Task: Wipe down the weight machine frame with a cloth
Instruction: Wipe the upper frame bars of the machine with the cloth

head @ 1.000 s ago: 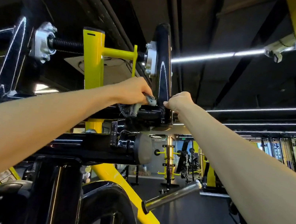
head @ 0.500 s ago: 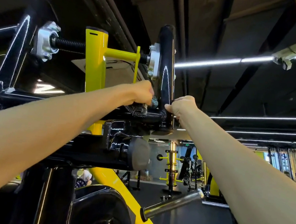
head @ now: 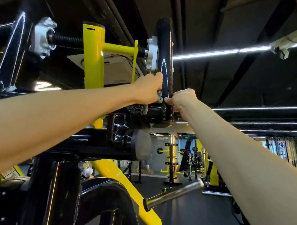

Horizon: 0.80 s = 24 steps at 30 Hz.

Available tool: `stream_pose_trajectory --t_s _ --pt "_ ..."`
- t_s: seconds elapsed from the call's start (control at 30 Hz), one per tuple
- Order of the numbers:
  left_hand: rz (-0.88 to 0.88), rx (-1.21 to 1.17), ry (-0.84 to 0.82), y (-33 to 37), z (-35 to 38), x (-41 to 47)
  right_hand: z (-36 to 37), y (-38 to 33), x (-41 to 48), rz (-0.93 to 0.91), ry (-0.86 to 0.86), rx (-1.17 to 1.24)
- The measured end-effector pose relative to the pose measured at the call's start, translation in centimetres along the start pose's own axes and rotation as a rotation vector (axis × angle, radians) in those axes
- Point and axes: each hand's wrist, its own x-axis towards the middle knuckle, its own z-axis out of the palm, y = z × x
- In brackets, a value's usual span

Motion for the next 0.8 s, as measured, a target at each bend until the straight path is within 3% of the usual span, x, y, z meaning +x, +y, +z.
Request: stream_pose_trajectory --t_s 0.17,0.37,0.57,0.8 --pt "0.168 0.062 -0.002 0.2 0.0 0.0 0.1 0.6 0.5 -0.044 -0.046 0.115" --pt "0.071 0.079 -0.046 -2.1 0.6 0.8 0.2 1.8 0.4 -0.08 0.024 0.14" --pt "0.219 0.089 0.039 -0.8 0.7 0.3 0.0 0.8 0.8 0.021 -0.009 0.208" --pt "0.094 -0.002 -0.012 -1.6 0.4 1.3 0.3 0.8 0.7 0.016 0.016 0.228"
